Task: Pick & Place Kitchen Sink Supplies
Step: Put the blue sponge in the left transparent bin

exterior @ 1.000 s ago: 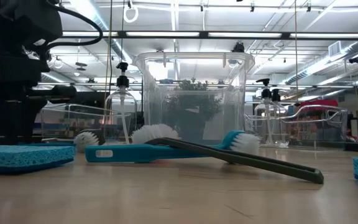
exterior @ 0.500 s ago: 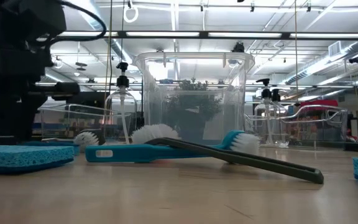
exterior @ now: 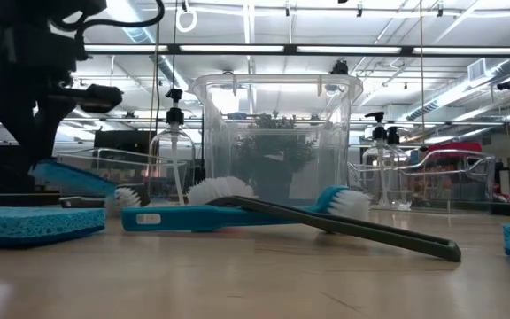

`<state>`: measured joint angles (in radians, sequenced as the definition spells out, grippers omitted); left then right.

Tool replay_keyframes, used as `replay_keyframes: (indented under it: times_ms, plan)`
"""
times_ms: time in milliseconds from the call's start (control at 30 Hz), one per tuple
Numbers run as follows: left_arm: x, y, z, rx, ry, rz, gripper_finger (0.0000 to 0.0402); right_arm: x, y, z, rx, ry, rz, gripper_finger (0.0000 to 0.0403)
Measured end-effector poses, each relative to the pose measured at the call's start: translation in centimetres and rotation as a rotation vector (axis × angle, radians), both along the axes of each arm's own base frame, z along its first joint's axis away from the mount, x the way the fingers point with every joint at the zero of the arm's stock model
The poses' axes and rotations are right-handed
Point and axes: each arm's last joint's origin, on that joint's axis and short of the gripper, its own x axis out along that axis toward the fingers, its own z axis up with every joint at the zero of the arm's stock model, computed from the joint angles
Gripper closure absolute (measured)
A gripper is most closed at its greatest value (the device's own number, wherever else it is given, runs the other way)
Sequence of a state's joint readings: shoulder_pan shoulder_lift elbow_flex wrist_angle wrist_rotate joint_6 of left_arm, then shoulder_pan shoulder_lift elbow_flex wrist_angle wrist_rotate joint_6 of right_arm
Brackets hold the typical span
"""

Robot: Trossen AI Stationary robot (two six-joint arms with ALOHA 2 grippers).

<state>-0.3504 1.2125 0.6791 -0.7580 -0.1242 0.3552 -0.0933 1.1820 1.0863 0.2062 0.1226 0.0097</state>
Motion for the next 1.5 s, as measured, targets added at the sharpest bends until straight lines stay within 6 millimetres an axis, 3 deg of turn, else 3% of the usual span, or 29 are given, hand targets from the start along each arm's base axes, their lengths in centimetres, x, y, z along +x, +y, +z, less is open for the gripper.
replay_keyframes:
  times_ms: [433,1167,1500]
  plan:
    - [1.1,-0.4,4.0,-0.019,-0.042,0.059,0.0401,0.0,0.0,0.0,-0.001,0.0,0.008,0.0218]
    - [2.5,0.0,14.0,0.145,-0.315,0.164,0.0402,0.0,0.0,0.0,0.002,-0.001,0.011,0.0218]
    - [3.3,2.4,15.0,0.197,-0.365,0.262,0.0402,0.0,0.0,0.0,0.033,-0.007,0.014,0.0218]
